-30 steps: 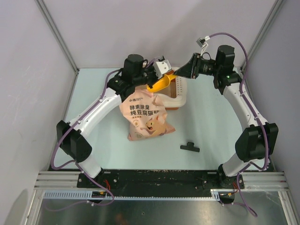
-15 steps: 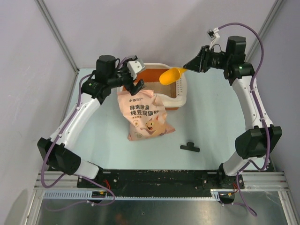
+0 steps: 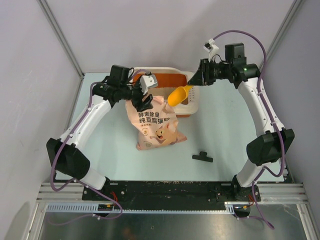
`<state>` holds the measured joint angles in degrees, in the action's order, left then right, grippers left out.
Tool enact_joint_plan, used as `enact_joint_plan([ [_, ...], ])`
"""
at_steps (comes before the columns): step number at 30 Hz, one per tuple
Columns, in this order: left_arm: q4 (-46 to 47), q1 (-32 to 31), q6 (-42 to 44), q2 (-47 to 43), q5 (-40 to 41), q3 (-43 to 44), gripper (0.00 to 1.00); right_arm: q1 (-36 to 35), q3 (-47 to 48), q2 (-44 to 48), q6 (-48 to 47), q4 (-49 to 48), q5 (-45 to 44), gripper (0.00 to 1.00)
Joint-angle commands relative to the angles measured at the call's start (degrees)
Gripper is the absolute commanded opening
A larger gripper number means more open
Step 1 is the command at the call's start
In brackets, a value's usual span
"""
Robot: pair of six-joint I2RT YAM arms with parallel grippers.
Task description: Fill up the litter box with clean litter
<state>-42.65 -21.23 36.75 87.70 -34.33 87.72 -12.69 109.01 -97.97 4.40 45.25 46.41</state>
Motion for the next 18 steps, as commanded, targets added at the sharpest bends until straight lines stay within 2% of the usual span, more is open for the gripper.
enact_joint_plan([
  [1, -3.7, 0.2, 5.2, -1.0, -1.8, 0.2, 0.67, -0.1, 3.7, 0.2, 1.9, 1.2, -1.4, 0.00],
  [6, -5.7, 0.2, 9.5, -0.8, -2.9, 0.2, 0.45, -0.9, 5.3, -1.0, 4.8, 1.4, -0.3, 0.00],
  [7, -5.9, 0.2, 10.1, -0.8, -3.4, 0.2, 0.33, -1.4, 6.1, -1.7, 4.8, 1.9, -0.3, 0.00],
  [9, -5.9, 0.2, 9.7, -0.9, -4.2, 1.0, 0.19, -1.8, 7.3, -2.0, 5.2, 3.3, -0.4, 0.00],
  [10, -6.0, 0.2, 9.5, -0.8, -4.2, 1.3, 0.08, -2.2, 7.1, -1.9, 5.2, 3.6, -0.5, 0.00],
  [11, -6.0, 0.2, 9.1, -0.8, -4.2, 1.8, 0.03, -2.5, 6.9, -1.7, 5.0, 4.3, -1.3, 0.00],
  [12, -6.0, 0.2, 8.8, -1.0, -4.2, 2.0, 0.00, -2.9, 6.6, -1.6, 4.3, 4.9, -1.4, 0.00],
  [18, -5.9, 0.2, 5.0, -3.9, -6.7, 2.4, 0.00, -4.2, 4.3, 0.0, 4.6, 6.7, -3.3, 0.00],
])
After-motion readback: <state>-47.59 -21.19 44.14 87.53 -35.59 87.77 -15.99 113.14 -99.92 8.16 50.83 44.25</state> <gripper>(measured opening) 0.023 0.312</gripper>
